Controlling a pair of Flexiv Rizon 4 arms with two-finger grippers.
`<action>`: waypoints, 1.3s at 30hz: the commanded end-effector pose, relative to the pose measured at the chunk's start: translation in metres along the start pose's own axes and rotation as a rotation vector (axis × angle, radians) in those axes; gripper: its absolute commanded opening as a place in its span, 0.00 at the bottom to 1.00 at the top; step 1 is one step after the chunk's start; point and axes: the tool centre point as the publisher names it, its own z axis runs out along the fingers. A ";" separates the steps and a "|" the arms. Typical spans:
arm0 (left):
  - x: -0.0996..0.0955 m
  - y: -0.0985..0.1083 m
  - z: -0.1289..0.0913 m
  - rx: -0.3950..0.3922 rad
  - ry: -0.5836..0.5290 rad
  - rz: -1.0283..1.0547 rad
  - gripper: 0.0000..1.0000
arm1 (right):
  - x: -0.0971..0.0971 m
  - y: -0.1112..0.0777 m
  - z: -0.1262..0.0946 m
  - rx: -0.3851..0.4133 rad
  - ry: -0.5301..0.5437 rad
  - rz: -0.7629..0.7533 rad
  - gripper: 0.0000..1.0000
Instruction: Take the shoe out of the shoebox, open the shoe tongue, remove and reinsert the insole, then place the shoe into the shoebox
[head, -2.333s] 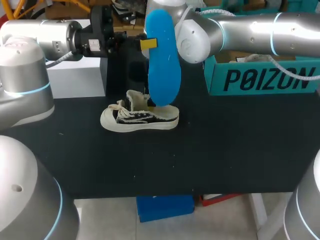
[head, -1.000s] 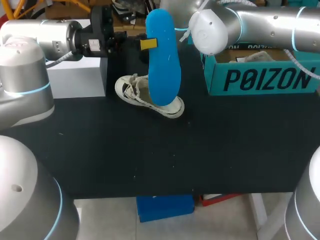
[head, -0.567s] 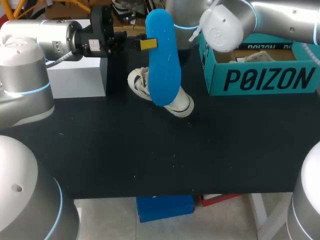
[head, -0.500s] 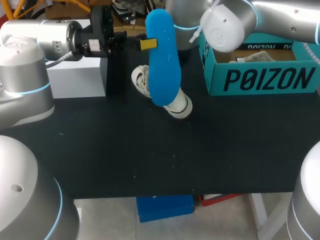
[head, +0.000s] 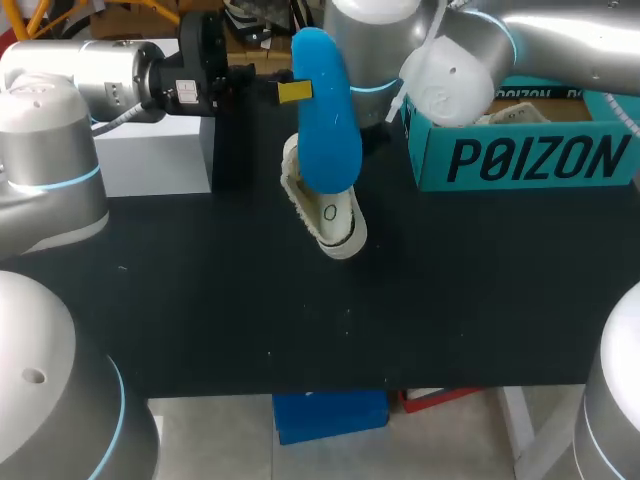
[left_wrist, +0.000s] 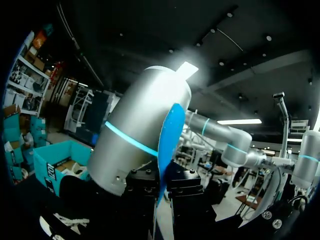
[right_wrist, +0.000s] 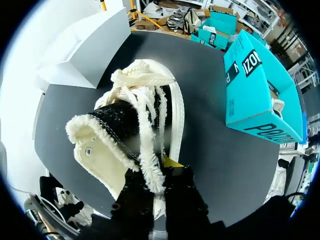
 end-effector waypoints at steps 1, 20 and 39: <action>0.000 0.000 0.001 0.001 -0.004 0.001 0.00 | 0.008 -0.011 0.007 -0.053 0.011 0.208 0.00; 0.000 0.000 0.001 0.001 -0.004 0.001 0.00 | 0.006 -0.029 0.052 -0.070 0.110 0.256 0.00; 0.000 0.000 0.001 0.001 -0.004 0.001 0.00 | -0.019 -0.034 0.071 -0.087 0.146 0.259 1.00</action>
